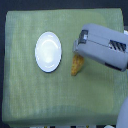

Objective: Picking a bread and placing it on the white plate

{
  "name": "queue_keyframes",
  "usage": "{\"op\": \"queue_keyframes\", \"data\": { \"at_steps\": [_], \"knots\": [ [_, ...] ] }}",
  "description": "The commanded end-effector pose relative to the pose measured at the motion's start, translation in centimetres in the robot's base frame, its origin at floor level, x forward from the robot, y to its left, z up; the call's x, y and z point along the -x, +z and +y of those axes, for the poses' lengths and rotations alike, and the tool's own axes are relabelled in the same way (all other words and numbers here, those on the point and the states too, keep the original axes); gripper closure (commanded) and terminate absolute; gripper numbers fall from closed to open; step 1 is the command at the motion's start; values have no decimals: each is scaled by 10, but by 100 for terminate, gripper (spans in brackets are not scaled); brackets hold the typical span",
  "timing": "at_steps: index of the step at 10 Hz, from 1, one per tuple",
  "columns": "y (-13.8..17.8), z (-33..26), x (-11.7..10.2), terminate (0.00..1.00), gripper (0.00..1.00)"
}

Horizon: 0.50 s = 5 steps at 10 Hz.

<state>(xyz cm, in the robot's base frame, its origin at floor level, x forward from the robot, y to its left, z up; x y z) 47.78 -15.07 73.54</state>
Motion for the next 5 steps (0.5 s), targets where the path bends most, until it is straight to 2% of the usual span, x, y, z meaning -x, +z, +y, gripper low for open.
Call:
{"op": "queue_keyframes", "data": {
  "at_steps": [1,4,5],
  "knots": [
    [14,5,0,0,100],
    [50,19,1,0,100],
    [72,31,-8,0,100]
  ]
}}
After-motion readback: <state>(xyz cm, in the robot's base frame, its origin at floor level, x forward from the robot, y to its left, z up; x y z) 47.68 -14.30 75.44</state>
